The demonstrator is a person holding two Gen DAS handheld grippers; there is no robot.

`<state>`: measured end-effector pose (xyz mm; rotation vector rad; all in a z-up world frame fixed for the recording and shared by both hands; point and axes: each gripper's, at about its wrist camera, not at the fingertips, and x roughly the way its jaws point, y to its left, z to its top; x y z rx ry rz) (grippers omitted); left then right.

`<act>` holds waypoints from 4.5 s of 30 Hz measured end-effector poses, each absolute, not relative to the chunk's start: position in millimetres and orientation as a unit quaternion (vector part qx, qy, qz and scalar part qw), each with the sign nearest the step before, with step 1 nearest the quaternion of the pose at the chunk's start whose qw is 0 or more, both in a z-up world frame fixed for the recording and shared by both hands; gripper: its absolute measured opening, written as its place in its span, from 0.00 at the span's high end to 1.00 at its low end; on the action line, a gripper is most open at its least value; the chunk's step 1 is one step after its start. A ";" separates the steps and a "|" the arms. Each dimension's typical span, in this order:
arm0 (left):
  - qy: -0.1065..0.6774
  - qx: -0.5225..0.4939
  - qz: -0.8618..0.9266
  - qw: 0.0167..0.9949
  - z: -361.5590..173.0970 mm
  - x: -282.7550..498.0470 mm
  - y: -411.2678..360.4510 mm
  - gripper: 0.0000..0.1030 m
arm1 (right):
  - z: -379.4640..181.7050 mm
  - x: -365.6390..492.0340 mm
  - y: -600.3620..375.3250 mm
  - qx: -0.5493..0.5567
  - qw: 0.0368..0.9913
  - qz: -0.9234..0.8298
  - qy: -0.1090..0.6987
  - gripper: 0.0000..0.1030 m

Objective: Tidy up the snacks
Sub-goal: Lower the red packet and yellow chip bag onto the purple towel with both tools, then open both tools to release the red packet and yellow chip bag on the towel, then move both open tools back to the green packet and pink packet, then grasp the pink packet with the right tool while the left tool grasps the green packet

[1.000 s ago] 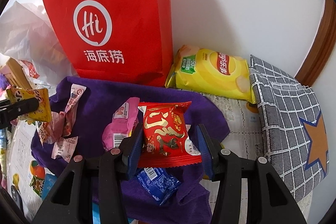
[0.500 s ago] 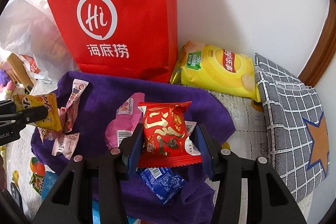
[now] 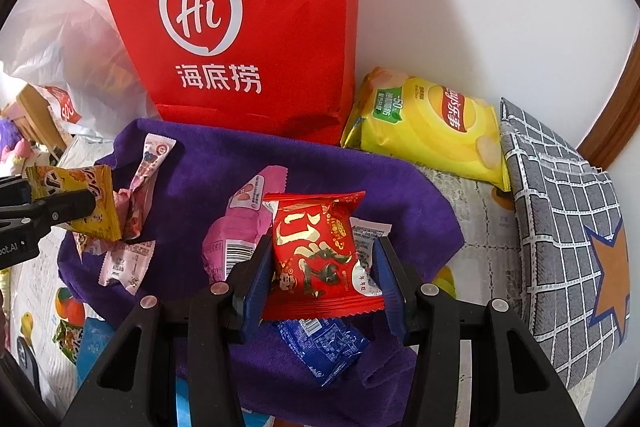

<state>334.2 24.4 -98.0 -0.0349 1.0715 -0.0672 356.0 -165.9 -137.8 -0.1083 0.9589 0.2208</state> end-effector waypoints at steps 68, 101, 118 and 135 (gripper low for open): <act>0.391 -0.054 -0.055 0.917 -3.7 269.7 42.9 0.35 | -84.5 221.4 -136.0 0.002 0.906 0.160 0.392 0.31; 0.454 -0.071 0.002 0.888 -86.4 145.8 97.9 0.34 | -204.3 129.9 -53.7 -0.114 0.853 0.239 0.450 0.66; 0.485 -0.091 -0.031 0.869 -139.9 177.1 72.5 0.34 | -180.3 109.6 -172.7 -0.041 0.902 0.117 0.412 0.67; 0.516 -0.068 -0.013 0.853 -169.3 189.5 65.7 0.36 | -204.7 116.1 -226.5 0.026 0.902 0.082 0.424 0.67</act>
